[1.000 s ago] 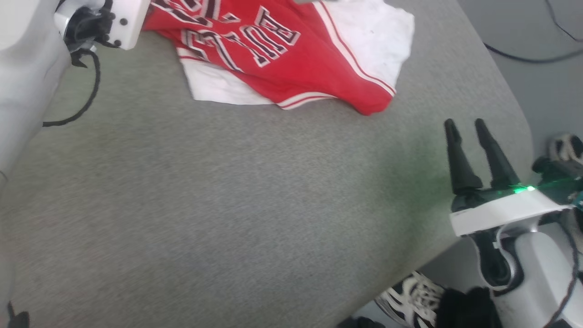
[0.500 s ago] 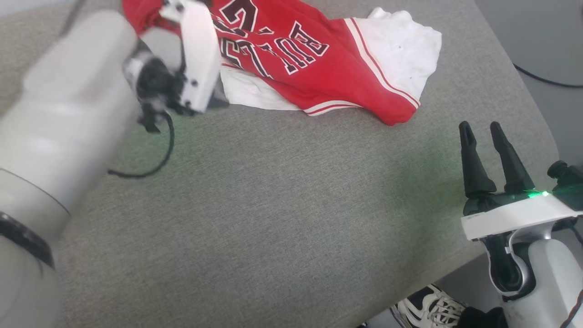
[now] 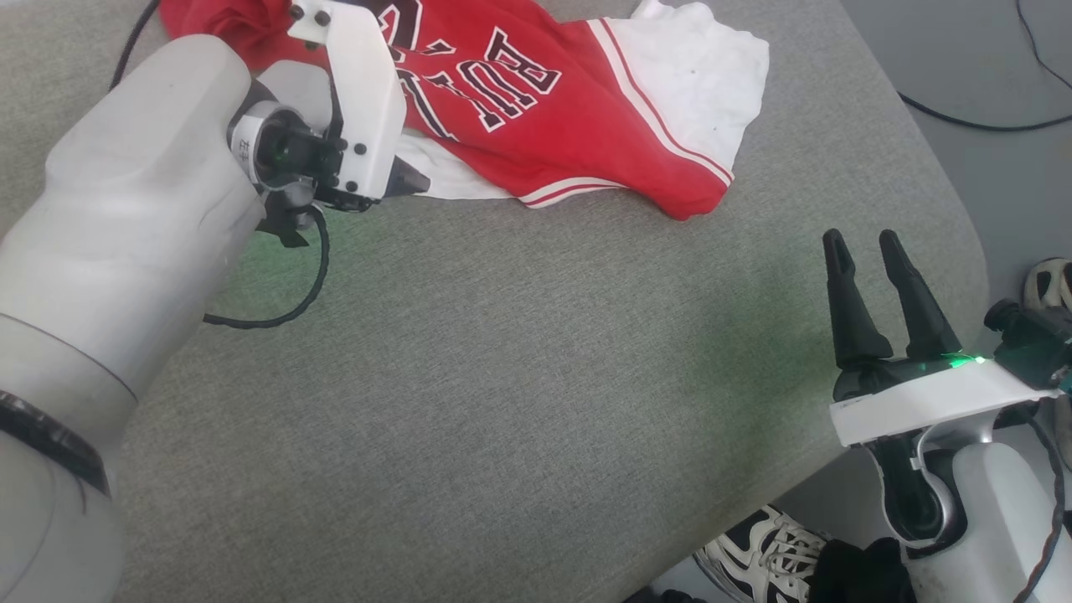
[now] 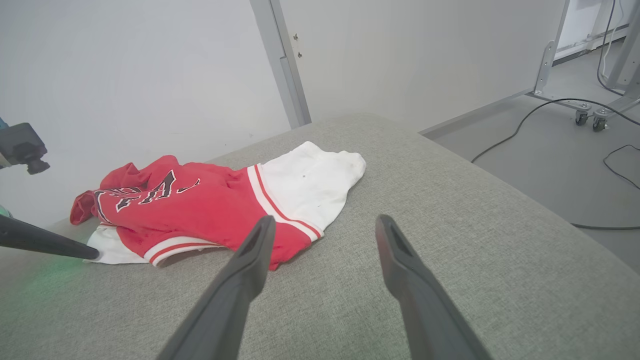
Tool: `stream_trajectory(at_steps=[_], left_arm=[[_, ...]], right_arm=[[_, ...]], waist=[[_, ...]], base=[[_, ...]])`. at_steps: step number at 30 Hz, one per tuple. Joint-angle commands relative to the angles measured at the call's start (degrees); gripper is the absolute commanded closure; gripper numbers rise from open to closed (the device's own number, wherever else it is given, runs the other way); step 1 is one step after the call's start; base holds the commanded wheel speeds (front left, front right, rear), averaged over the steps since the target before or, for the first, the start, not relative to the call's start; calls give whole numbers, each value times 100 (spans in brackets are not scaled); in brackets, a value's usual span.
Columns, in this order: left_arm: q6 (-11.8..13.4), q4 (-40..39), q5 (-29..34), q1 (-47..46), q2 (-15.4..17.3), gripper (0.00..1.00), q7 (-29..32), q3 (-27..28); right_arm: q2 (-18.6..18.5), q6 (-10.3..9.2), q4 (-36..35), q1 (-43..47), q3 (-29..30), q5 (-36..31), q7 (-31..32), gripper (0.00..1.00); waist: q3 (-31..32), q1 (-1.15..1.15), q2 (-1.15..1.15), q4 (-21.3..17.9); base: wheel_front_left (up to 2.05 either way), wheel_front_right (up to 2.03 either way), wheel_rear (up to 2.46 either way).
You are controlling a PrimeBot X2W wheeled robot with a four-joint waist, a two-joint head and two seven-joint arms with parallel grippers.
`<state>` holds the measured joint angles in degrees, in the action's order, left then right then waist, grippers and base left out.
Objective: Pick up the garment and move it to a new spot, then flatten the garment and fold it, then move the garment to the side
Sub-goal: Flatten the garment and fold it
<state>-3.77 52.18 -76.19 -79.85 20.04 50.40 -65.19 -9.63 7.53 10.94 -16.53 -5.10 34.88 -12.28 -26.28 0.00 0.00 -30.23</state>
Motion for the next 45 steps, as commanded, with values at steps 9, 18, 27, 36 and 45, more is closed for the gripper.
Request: stream_trajectory(at_steps=[9, 18, 27, 36, 45], left_arm=[[-13, 234, 147, 66, 42, 55, -319, -89], [-225, 291, 105, 66, 45, 100, -308, -95], [-358, -160, -120, 198, 413, 100, -85, -36], [-366, -683, -388, 577, 1089, 100, 102, 58], [-235, -983, -35, 955, 1859, 100, -63, -139]], right_arm=[[78, -8, -13, -92, -147, 63, -58, 0], [-45, -8, 26, -46, -11, 4, -62, 0], [-263, -8, -210, 85, 248, -221, 234, 0], [-366, -8, -593, 221, 513, -424, 641, 0], [-319, -8, -923, 277, 672, -543, 978, 0]], waist=[[-152, 0, 0, -135], [17, 0, 0, 159], [523, 0, 0, 1150], [748, 0, 0, 1902], [751, 0, 0, 2177]], base=[[0, 0, 0], [0, 0, 0], [0, 0, 0], [0, 0, 0], [0, 0, 0]])
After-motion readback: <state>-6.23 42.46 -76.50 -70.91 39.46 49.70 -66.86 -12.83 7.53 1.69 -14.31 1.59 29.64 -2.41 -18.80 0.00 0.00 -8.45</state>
